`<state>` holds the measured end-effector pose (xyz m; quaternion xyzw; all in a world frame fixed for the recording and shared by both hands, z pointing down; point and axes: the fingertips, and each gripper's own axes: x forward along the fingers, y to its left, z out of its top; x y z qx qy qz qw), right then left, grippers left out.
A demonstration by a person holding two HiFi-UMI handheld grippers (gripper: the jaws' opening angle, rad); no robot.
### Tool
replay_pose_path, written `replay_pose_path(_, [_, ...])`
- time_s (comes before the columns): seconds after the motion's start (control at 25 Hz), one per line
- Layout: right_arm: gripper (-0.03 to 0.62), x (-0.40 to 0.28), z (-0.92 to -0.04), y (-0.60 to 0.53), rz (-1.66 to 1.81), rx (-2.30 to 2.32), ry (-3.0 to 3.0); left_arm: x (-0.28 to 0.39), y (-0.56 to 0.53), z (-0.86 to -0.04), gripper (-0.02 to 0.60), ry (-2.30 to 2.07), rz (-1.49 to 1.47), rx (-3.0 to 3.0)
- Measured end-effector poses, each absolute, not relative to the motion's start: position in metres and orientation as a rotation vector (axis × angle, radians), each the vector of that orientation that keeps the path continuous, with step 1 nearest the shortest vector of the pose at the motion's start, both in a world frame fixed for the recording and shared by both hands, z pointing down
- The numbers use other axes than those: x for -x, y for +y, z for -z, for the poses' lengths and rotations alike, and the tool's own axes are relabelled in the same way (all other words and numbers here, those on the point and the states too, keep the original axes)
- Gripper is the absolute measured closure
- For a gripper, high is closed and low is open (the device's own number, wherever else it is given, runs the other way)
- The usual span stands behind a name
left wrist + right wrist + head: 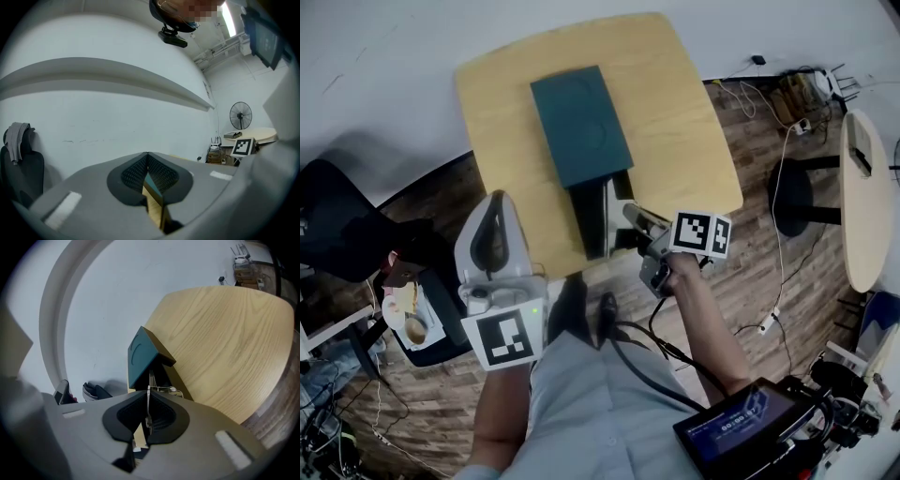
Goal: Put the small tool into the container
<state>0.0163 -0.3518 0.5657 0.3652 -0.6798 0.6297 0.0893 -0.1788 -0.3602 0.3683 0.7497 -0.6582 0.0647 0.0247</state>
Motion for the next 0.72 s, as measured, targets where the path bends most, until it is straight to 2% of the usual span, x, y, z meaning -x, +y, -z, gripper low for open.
replay_pose_path(0.72, [0.589,0.009,-0.572,-0.377,-1.633,-1.171,-2.091,0.203,-0.376,-0.377,0.569,-2.054,-0.219,-2.286])
